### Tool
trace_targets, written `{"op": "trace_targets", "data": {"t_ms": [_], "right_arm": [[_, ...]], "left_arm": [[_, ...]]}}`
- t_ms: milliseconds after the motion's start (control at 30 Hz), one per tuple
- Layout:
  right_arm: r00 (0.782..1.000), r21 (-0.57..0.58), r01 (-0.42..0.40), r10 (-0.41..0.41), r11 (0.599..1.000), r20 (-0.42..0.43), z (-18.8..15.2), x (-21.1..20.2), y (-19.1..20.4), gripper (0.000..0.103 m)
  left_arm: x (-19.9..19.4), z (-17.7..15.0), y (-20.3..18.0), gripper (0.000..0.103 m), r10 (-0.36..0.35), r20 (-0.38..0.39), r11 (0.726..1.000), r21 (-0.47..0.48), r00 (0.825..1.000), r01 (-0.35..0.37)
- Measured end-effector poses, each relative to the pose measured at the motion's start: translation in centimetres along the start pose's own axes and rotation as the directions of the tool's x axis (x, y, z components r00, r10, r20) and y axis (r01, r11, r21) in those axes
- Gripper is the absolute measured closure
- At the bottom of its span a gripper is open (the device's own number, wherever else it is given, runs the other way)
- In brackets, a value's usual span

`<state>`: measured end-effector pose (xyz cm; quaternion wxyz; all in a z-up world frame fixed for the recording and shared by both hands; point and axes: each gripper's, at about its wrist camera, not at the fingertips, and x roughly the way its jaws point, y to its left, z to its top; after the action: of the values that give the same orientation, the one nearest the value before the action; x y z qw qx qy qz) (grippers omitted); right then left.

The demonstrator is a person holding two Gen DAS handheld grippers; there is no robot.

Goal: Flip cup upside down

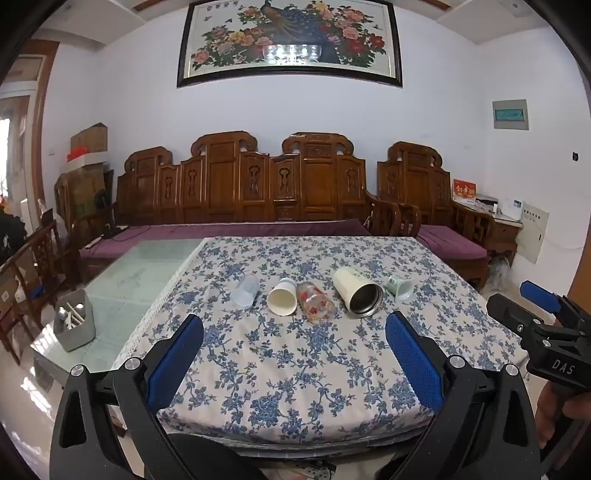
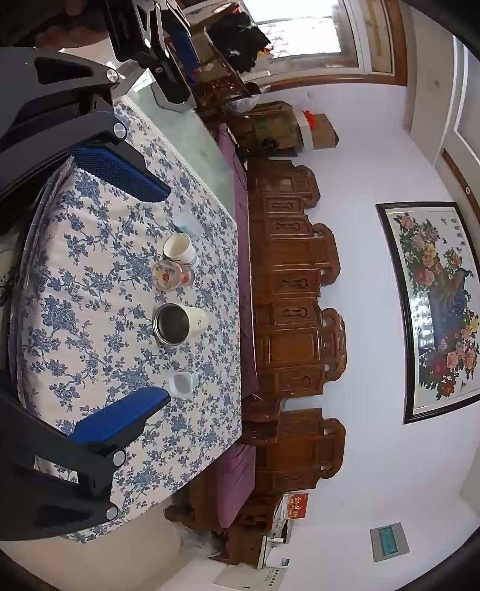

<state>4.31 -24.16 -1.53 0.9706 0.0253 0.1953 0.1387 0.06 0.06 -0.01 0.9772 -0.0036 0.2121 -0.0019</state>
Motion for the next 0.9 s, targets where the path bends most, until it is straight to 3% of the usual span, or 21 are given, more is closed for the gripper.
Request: {"op": "trace_targets", "data": {"t_ms": [900], "right_arm": [[1.000, 0.011, -0.009, 0.009, 1.000, 0.003, -0.29, 0.00, 0.12, 0.002]], "left_arm": [[-0.20, 0.36, -0.71, 0.008, -0.006, 0.015, 1.000, -0.002, 1.000, 0.006]]}}
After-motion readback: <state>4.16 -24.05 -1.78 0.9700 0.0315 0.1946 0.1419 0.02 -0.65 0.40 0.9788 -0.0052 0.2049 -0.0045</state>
